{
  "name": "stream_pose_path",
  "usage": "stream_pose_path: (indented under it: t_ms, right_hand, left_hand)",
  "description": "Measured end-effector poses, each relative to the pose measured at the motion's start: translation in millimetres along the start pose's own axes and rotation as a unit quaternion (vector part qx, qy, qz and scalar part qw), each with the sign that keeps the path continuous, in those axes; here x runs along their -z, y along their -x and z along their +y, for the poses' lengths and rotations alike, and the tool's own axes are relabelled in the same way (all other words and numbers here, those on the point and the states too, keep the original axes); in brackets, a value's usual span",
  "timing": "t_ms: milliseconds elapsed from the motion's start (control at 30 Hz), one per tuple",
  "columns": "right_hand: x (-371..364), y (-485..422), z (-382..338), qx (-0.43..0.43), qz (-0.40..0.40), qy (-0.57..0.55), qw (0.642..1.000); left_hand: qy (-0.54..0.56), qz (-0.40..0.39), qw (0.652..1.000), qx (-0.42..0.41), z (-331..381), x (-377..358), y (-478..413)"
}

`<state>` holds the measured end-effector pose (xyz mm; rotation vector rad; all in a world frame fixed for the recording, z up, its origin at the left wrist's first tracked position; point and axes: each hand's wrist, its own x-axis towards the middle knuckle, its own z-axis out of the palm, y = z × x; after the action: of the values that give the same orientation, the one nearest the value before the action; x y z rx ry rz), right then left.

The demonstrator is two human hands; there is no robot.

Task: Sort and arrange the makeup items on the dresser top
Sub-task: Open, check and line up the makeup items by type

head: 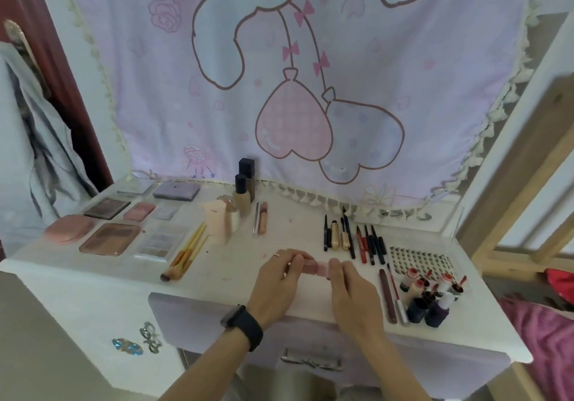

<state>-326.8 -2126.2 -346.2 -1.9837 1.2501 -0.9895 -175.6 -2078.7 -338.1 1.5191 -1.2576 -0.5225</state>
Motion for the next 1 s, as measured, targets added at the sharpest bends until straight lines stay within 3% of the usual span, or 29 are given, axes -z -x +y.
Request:
stream_pose_path:
  t_ms: [200, 367, 633, 800, 1000]
  right_hand:
    - [-9.4, -7.7, 9.9, -0.027, 0.002, 0.05, 0.998]
    - [-9.3, -6.4, 15.1, -0.024, 0.006, -0.01, 1.0]
    - [-9.6, -3.5, 14.3, 0.033, 0.032, -0.021, 0.999]
    - [-10.6, 0.6, 16.0, 0.06, -0.007, -0.013, 0.998]
    - [-6.2, 0.7, 18.6, 0.058, 0.0, -0.055, 0.997]
  left_hand:
    - [-0.048, -0.016, 0.998, 0.024, -9.4, -19.1, -9.6]
    - [-0.104, -0.018, 0.993, 0.051, -15.1, -24.5, -12.1]
    - [-0.077, -0.049, 0.993, 0.069, -8.8, -19.3, -18.0]
    - [-0.075, -0.004, 0.995, 0.07, -17.0, -23.8, -16.8]
    - [-0.092, 0.041, 0.994, 0.041, -18.0, -27.6, -8.7]
